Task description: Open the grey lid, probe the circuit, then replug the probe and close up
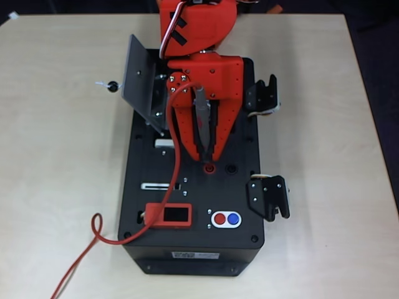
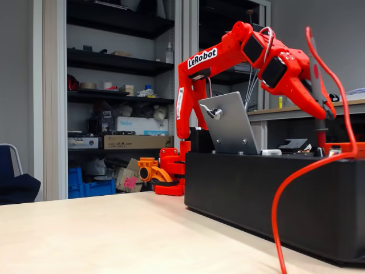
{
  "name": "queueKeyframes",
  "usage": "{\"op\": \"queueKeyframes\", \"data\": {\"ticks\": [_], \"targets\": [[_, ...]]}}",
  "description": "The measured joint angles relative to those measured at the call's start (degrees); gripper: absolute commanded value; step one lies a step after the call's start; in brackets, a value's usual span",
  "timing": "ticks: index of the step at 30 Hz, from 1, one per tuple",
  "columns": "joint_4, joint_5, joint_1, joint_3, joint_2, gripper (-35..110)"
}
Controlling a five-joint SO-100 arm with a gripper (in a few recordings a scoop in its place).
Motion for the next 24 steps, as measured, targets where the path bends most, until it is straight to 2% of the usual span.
{"op": "queueKeyframes", "data": {"ticks": [13, 24], "targets": [[6.9, -2.6, 0.1, -9.5, -3.2, 0], [5.1, -3.0, 1.9, -12.9, -5.3, 0]]}}
